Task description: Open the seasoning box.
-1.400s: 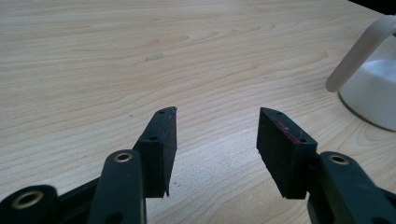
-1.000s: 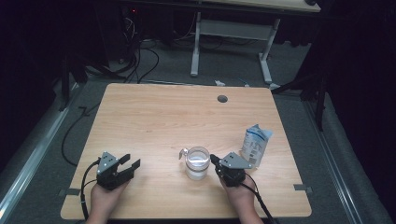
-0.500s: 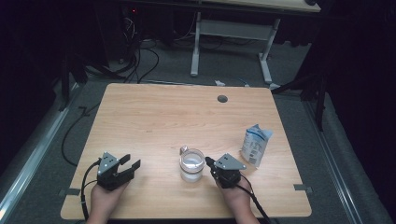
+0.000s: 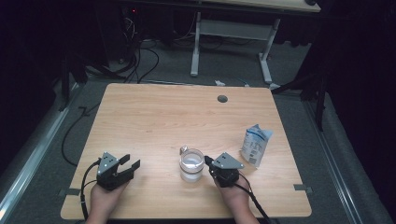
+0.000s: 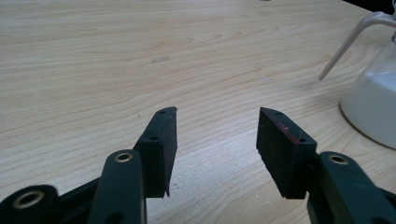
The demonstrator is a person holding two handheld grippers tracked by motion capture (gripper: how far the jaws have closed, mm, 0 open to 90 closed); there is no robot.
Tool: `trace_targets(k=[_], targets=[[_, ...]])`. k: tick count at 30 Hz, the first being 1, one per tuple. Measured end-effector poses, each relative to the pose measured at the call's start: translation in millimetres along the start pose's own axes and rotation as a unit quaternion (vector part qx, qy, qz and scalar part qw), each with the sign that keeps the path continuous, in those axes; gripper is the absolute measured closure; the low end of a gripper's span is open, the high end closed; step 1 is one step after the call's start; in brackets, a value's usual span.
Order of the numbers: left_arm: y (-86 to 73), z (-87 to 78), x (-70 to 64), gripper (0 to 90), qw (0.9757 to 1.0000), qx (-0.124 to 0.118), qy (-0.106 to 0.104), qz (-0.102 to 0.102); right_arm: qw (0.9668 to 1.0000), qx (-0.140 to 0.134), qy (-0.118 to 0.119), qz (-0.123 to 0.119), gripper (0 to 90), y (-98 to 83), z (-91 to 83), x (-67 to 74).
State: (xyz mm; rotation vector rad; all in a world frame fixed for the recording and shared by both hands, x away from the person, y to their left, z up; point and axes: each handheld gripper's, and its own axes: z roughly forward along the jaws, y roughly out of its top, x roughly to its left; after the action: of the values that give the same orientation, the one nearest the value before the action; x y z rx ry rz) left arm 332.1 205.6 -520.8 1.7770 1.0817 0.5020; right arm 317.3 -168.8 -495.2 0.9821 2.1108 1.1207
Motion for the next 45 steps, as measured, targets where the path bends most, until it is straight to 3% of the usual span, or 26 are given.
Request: trace_targets(k=[45], targets=[[1.3,2.3,-4.8,48.5,0.9999,0.001,-0.003,0.014,0.999,-0.016,0.037,-0.02,89.8,-5.2,-11.7,36.4]])
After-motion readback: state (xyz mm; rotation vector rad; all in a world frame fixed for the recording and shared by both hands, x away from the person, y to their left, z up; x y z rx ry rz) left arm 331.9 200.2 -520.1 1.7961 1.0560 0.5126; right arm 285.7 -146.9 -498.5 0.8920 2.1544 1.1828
